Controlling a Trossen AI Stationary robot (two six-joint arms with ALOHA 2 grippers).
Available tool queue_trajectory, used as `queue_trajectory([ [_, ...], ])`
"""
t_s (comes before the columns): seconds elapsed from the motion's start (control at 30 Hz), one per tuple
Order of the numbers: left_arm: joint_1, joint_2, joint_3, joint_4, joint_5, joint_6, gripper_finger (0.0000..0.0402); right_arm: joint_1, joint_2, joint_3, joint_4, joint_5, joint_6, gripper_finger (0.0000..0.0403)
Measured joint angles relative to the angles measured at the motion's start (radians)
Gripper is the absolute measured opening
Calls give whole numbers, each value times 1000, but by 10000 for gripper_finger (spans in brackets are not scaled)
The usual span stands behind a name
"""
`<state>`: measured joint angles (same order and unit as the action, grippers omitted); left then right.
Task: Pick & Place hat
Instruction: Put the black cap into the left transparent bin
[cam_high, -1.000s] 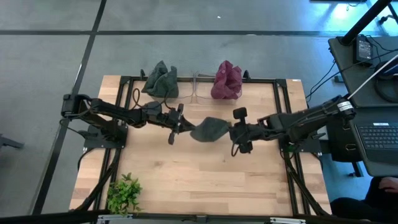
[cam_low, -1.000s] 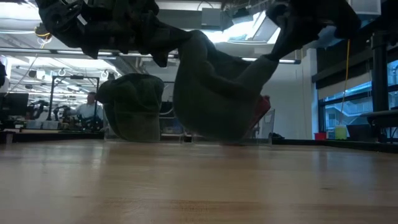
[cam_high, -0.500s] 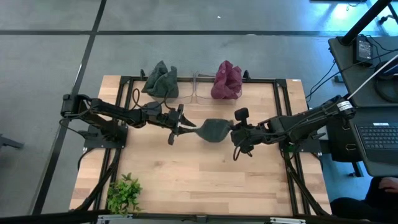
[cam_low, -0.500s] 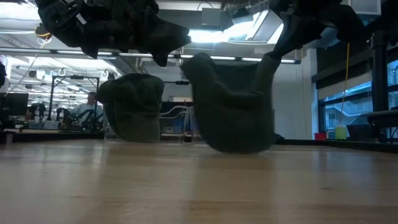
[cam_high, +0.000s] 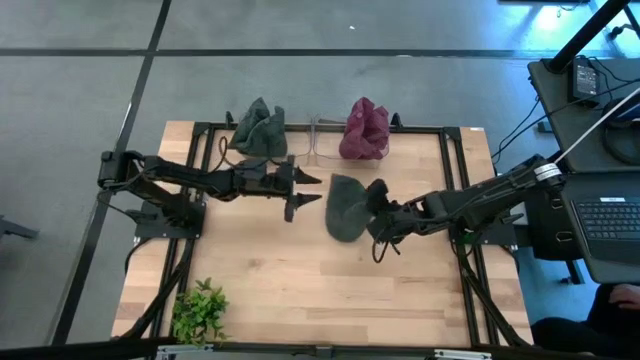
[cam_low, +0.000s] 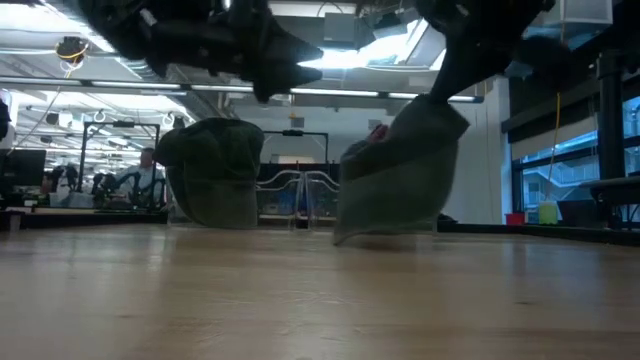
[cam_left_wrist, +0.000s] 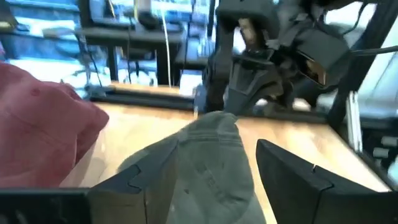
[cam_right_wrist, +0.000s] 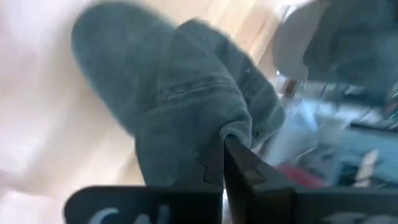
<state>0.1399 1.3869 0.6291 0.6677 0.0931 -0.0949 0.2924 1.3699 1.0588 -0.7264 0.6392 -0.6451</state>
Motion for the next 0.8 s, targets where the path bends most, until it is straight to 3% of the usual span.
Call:
queue_trajectory([
  [0.2, 0, 0, 176, -323, -6, 107, 212, 17, 89, 0, 91, 177, -378, 0],
  [0.47, 0, 0, 298, -527, 6, 161, 212, 87, 210, 0, 265, 429, -790, 0],
  [0.8, 0, 0, 303, -630, 87, 273, 212, 139, 259, -1, 466, 481, -1067, 0],
])
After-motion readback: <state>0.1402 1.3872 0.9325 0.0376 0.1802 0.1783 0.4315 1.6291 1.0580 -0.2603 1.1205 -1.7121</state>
